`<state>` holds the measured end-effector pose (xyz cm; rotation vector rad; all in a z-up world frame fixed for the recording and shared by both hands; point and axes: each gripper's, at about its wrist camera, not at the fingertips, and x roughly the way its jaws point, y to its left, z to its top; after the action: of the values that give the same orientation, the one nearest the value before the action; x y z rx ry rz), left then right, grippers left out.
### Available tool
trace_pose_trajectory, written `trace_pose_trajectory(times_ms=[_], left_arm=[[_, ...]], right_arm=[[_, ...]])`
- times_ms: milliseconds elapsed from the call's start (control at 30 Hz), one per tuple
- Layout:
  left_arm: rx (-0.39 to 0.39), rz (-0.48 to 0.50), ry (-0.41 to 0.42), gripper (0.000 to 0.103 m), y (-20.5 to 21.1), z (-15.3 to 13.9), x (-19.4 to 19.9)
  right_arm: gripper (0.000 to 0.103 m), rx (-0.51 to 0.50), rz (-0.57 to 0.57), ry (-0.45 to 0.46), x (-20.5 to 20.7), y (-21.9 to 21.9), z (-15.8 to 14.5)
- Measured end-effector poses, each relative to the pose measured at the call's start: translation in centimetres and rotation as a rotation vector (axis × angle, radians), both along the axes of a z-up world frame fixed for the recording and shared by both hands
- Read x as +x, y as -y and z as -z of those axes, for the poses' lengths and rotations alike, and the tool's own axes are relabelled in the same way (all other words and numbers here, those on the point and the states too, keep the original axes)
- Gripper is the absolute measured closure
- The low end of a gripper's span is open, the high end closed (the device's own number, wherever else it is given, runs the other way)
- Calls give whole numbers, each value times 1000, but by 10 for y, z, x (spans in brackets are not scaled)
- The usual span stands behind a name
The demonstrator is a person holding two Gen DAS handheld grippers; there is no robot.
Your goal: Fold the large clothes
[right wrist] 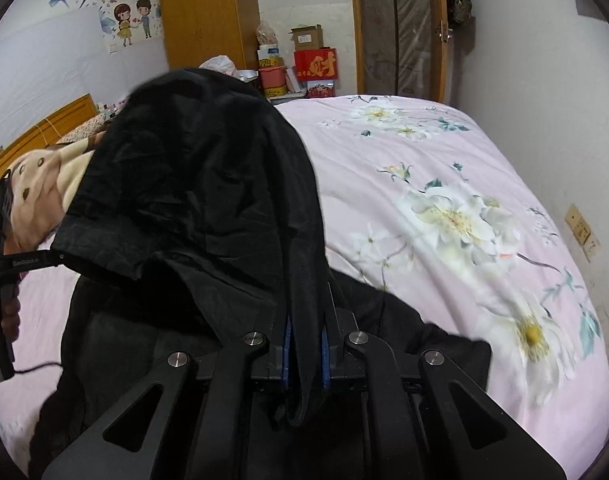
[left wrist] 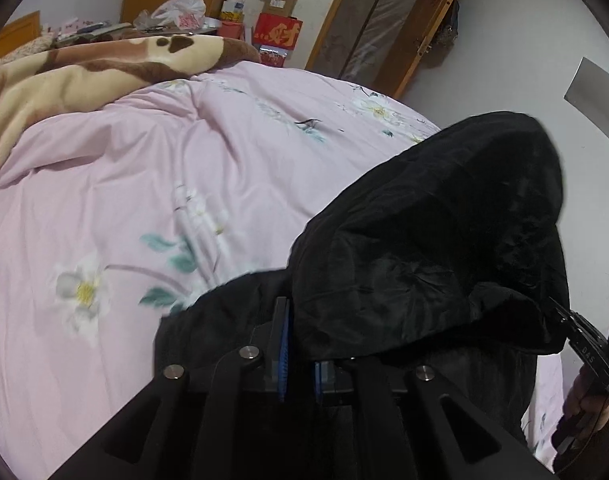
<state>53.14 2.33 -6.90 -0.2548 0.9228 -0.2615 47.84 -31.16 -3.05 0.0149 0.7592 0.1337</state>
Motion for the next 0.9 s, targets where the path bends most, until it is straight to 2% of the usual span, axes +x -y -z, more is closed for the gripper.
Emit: trace_pose_trajectory(times_ms=[67,133,200,267,400,500,667,733,800,867,900], left_arm=[[4,-8,-23,77,-6,6,-9],[-44,-21,-68,67,-17,13,-22],[-84,-30,-79,62,-26,16,-34],[-72,-26,-78,56,-33,16,-50],[-24,-14,-69,54,-46,16,-79],[-4,-43,-101,54,-60,19,-91],[-66,-31,-120,51,-62,13,-105],[-102,-11,-111,41,-56,9,-107],[-117,4,-101,41,-49,4,-110],[-136,27,-93,39,-41,0,-112],[-128,24,-92,38,-38,0,-112]], right_arm=[[93,4,8,-17,-9,1,4],[94,5,25,-33,-15,3,8],[94,9,40,-36,-20,4,8],[94,17,48,-36,-23,5,7],[94,19,81,-44,-28,10,8],[94,45,115,-59,-38,18,15],[94,95,107,-73,-54,14,12],[88,146,84,-72,-65,11,2],[70,196,69,-74,-76,6,-9],[58,236,54,-78,-87,1,-15],[57,253,45,-86,-94,-3,-15]])
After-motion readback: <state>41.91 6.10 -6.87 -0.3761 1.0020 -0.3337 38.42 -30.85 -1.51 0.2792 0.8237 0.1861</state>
